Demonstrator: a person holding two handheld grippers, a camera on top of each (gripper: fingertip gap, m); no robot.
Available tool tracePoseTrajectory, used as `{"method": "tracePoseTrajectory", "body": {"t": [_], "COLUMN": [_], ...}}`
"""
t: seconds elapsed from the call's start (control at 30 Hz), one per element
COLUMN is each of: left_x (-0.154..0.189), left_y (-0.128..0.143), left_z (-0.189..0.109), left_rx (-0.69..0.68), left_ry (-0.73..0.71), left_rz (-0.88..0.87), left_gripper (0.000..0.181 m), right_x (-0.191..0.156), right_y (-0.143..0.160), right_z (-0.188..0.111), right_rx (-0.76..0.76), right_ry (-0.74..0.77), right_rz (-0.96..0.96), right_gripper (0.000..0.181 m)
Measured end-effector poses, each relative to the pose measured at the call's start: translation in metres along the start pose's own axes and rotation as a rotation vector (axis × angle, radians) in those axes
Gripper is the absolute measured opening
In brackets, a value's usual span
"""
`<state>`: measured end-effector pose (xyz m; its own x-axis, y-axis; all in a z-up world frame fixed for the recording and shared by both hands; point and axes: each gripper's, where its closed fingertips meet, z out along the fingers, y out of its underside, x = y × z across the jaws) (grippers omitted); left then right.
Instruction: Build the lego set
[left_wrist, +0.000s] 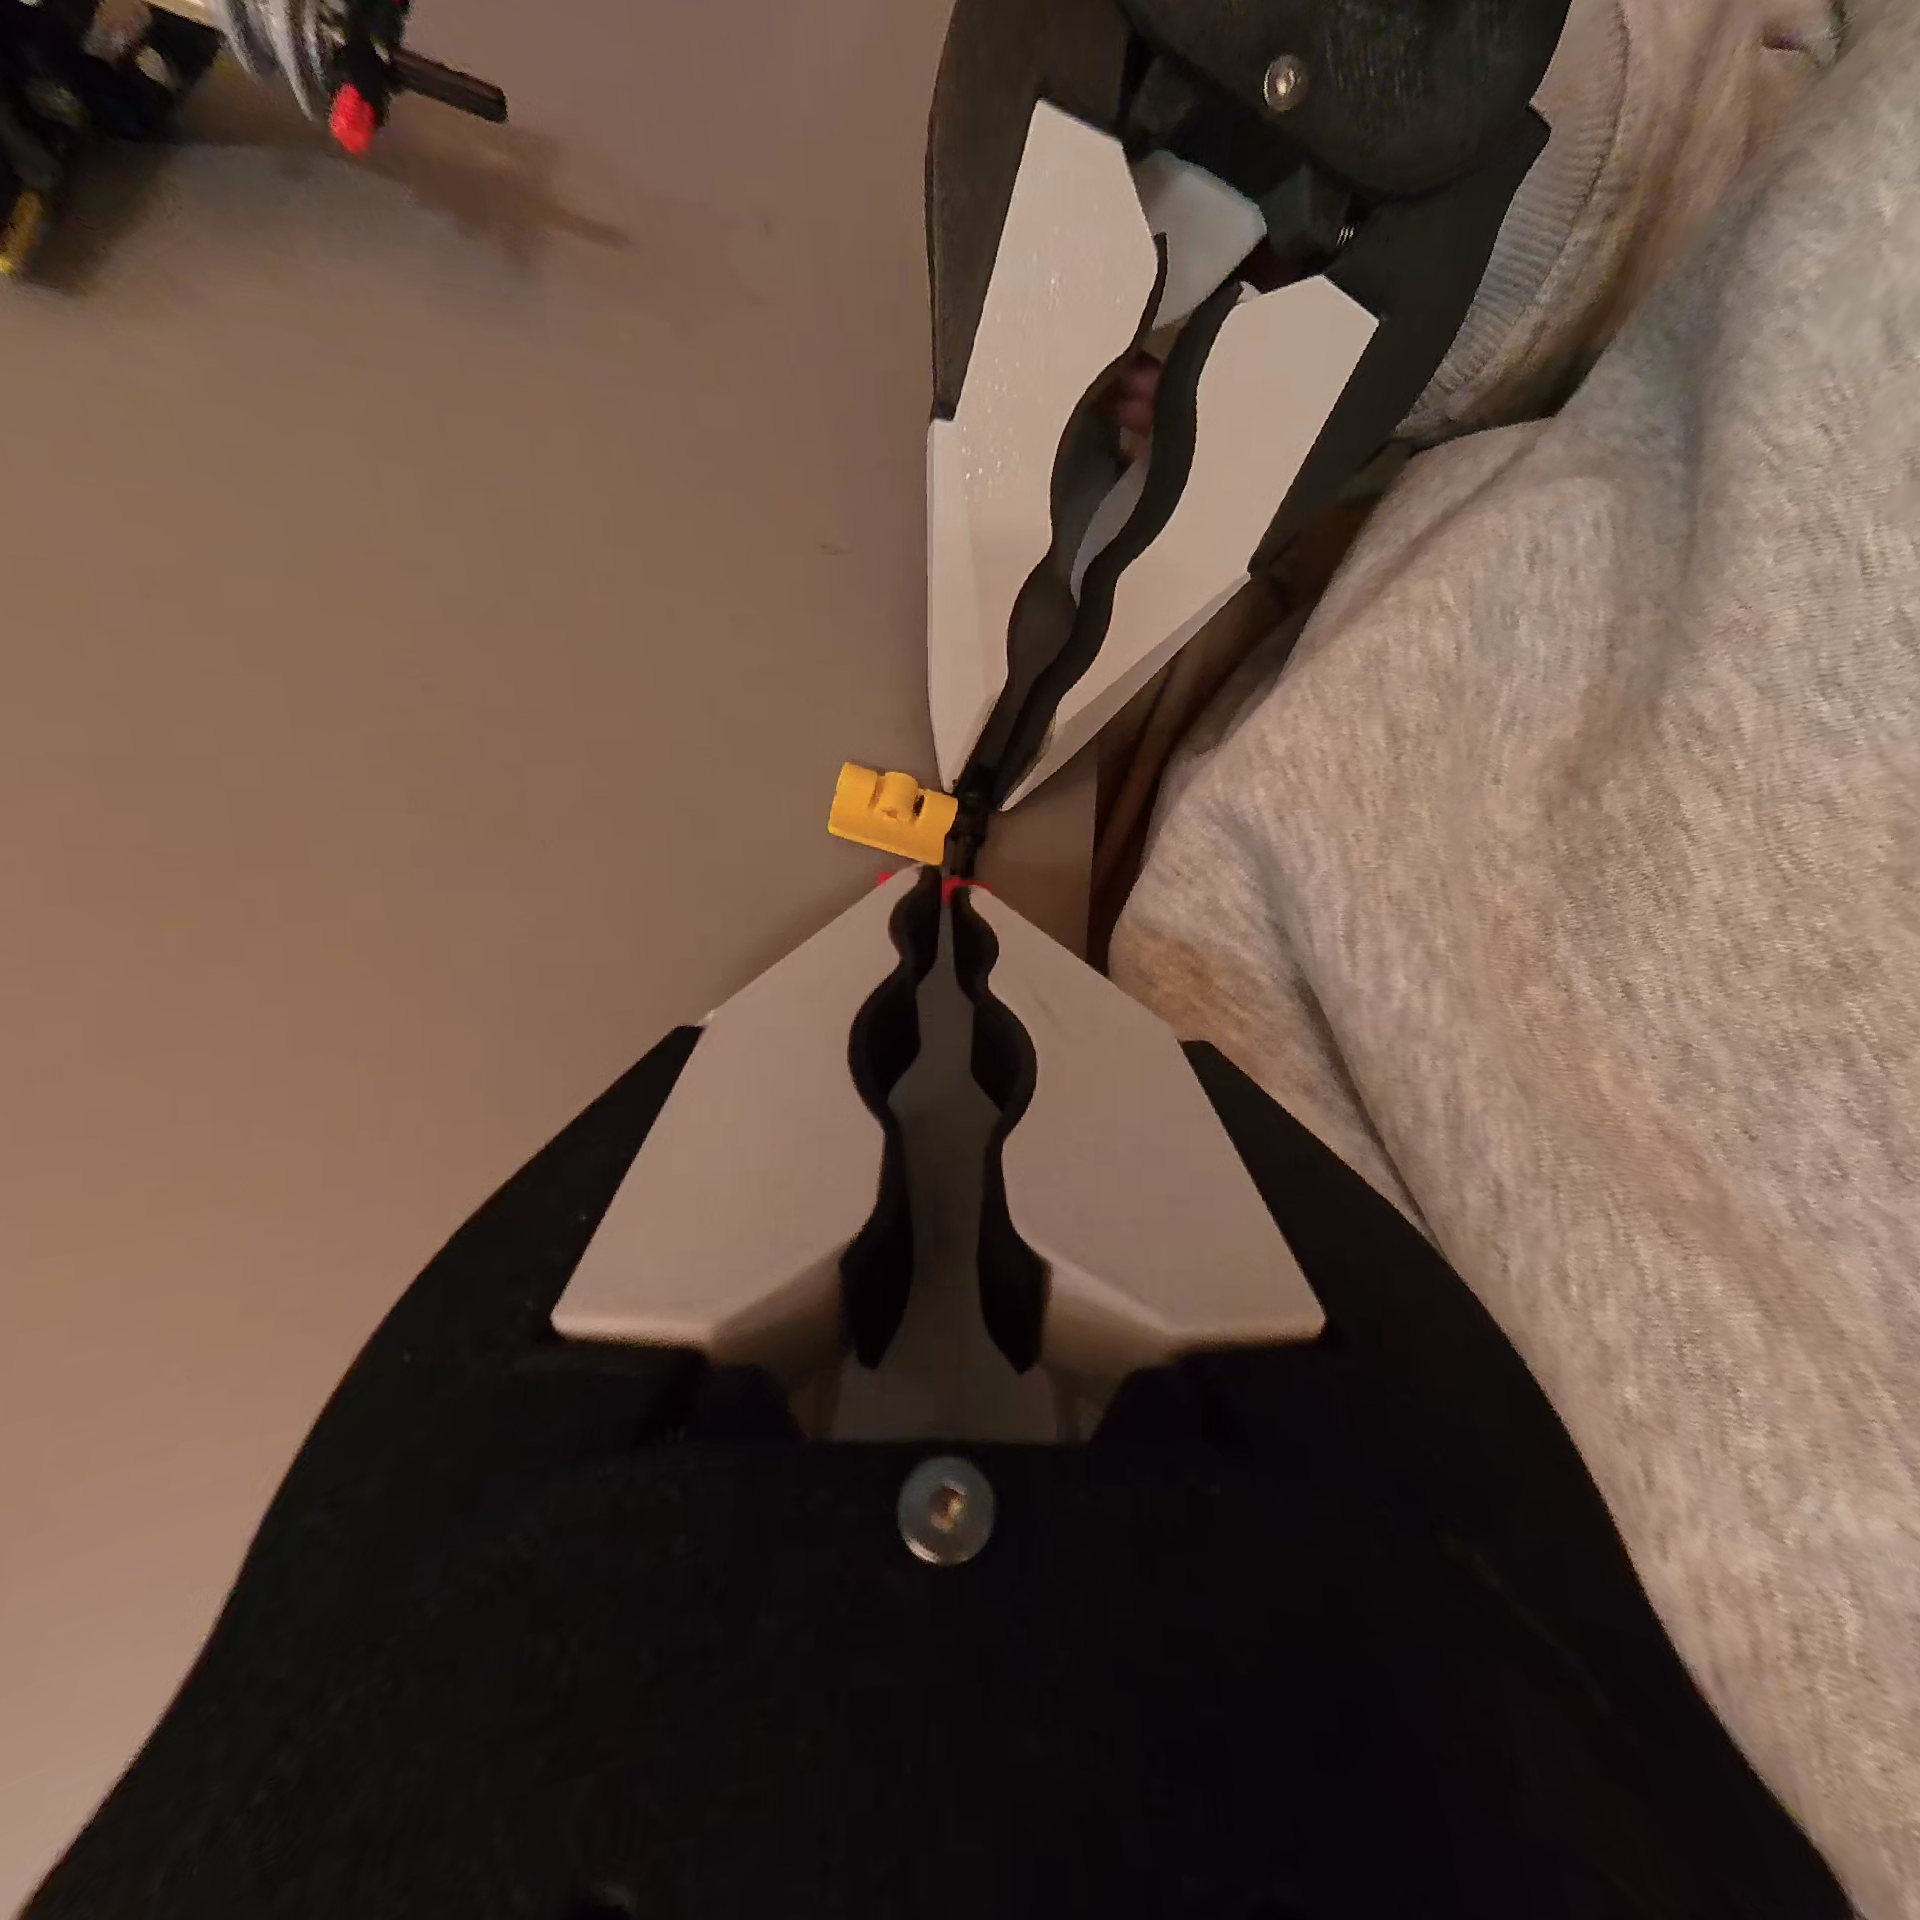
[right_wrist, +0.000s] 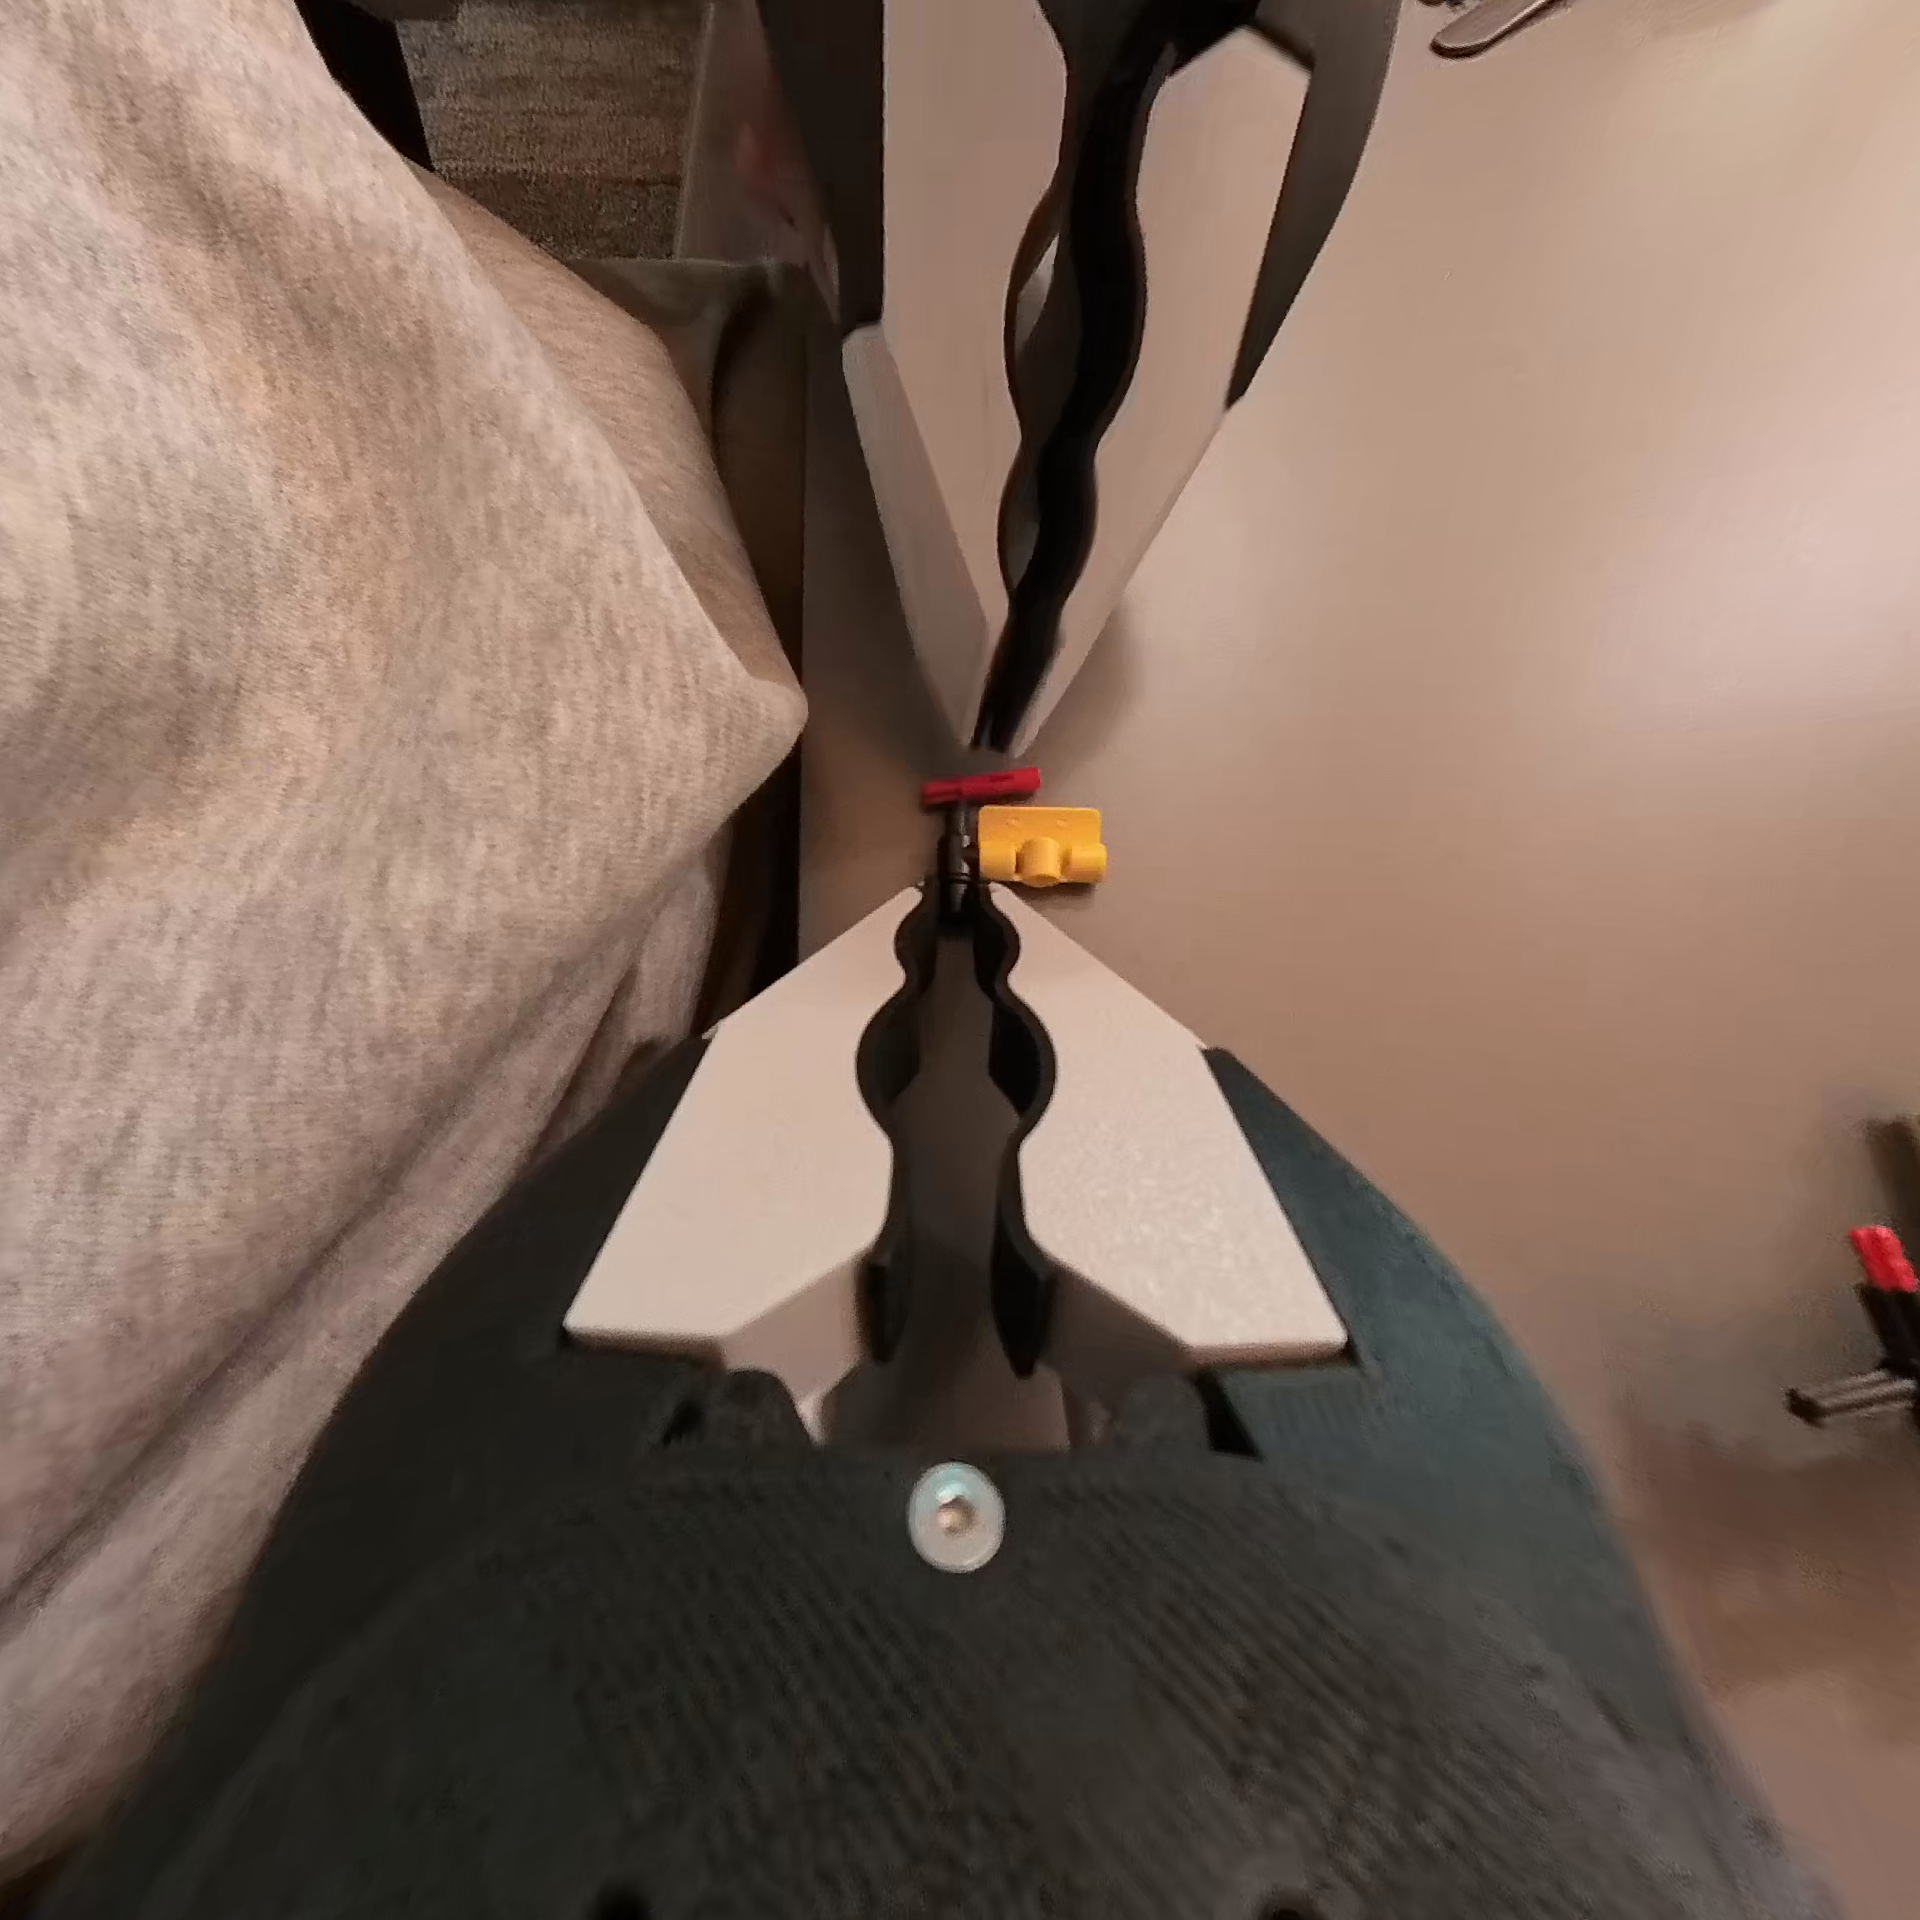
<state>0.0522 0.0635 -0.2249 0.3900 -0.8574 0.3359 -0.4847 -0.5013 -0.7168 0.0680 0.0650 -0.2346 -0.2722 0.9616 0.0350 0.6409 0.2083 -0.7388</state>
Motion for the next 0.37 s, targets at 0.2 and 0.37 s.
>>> {"method": "tracePoseTrajectory", "body": {"t": [0.2, 0.37], "left_x": [-0.0063, -0.0072], "left_y": [0.0000, 0.0028], "left_z": [-0.0003, 0.0034], "left_rx": [0.006, -0.025], "left_ry": [-0.052, -0.071], "left_rz": [0.022, 0.035], "left_gripper": [0.019, 0.023], "right_x": [0.0016, 0.0024], "right_y": [0.0019, 0.0030], "right_z": [-0.0028, -0.0049], "right_rx": [0.004, 0.011], "right_ry": [0.007, 0.010], "right_rz": [0.011, 0.021], "right_gripper": [0.006, 0.006]}}
